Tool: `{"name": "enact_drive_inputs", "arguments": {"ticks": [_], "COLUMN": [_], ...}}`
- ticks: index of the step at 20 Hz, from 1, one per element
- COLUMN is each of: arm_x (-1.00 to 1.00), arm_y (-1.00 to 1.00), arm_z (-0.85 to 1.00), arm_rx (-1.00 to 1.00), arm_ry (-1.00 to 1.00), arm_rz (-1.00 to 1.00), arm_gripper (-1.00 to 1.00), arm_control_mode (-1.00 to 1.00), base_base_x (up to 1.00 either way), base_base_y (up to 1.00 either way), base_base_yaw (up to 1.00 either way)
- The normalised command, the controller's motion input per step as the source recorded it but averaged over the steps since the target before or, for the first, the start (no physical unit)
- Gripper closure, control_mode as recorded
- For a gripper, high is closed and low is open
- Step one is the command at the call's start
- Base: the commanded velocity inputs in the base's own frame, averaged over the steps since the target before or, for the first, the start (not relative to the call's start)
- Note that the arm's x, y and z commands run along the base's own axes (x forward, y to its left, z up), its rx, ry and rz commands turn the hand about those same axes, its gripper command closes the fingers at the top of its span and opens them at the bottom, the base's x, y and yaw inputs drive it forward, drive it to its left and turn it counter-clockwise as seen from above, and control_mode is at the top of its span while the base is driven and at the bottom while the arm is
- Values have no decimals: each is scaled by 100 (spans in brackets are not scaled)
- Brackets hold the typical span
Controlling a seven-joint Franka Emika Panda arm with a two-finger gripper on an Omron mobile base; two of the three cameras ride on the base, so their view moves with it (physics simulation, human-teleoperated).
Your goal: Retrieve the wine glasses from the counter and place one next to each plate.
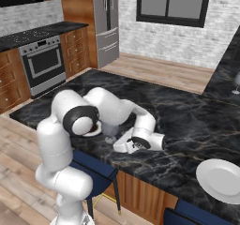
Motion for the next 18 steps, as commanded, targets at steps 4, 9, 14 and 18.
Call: {"name": "enact_drive_inputs", "arguments": {"ticks": [4, 9, 14, 18], "arm_x": [-65, -85, -43, -35], "arm_y": [-44, -17, 8, 21], "arm_z": [89, 100, 100, 100], "arm_rx": [2, 0, -1, 0], "arm_ry": [-12, -23, -25, -18], "arm_rz": [0, -8, 0, 1], "arm_gripper": [-100, -100, -100, -100], "arm_control_mode": [-100, -100, -100, -100], "base_base_x": [0, 0, 0, 0], "base_base_y": [0, 0, 0, 0], "base_base_yaw": [0, 0, 0, 0]}}
